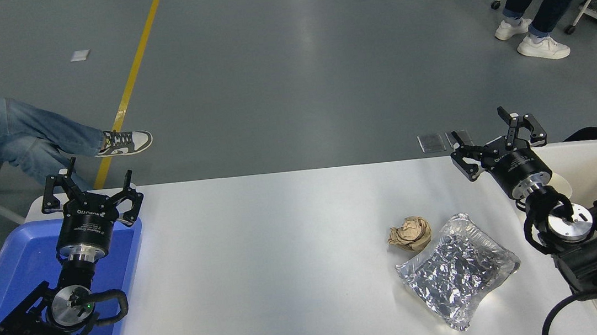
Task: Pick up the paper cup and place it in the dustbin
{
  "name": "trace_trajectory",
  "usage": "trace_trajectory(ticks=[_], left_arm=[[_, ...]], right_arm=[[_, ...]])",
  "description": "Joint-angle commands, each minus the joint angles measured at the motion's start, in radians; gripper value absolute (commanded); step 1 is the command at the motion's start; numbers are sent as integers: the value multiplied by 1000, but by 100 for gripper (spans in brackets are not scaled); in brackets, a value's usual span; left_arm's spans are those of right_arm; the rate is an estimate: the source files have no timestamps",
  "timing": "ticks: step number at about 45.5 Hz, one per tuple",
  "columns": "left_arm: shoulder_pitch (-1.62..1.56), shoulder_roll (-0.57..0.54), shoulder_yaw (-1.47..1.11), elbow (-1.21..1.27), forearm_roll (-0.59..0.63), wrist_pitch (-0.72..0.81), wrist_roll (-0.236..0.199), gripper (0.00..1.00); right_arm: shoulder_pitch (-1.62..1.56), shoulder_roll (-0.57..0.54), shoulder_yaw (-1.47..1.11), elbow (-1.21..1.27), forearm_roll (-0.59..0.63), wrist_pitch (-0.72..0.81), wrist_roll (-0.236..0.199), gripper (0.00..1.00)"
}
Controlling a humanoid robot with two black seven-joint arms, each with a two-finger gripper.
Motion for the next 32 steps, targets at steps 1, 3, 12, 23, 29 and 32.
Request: trace_trajectory(ticks=[1, 3, 12, 23, 29, 32], left_arm=[[0, 0, 0, 0, 0, 0, 4, 100], [0, 0, -2, 0, 0, 2, 6, 100], [0, 0, 0, 0, 0, 0, 3, 100], [0, 0, 0, 0, 0, 2, 3, 100], [0, 0, 0, 0, 0, 2, 3, 100], [0, 0, 0, 0, 0, 2, 3, 100]], right_arm=[[-8, -2, 5, 3, 0, 8, -1, 100], [-8, -2, 4, 3, 0, 8, -1, 100], [35, -5, -19, 4, -21, 9, -5, 100], [295, -85, -229, 9, -253, 5, -8, 100], [483, -119, -433, 10, -437, 8, -10, 100], [569, -142, -543, 32, -521, 11, -9, 100]])
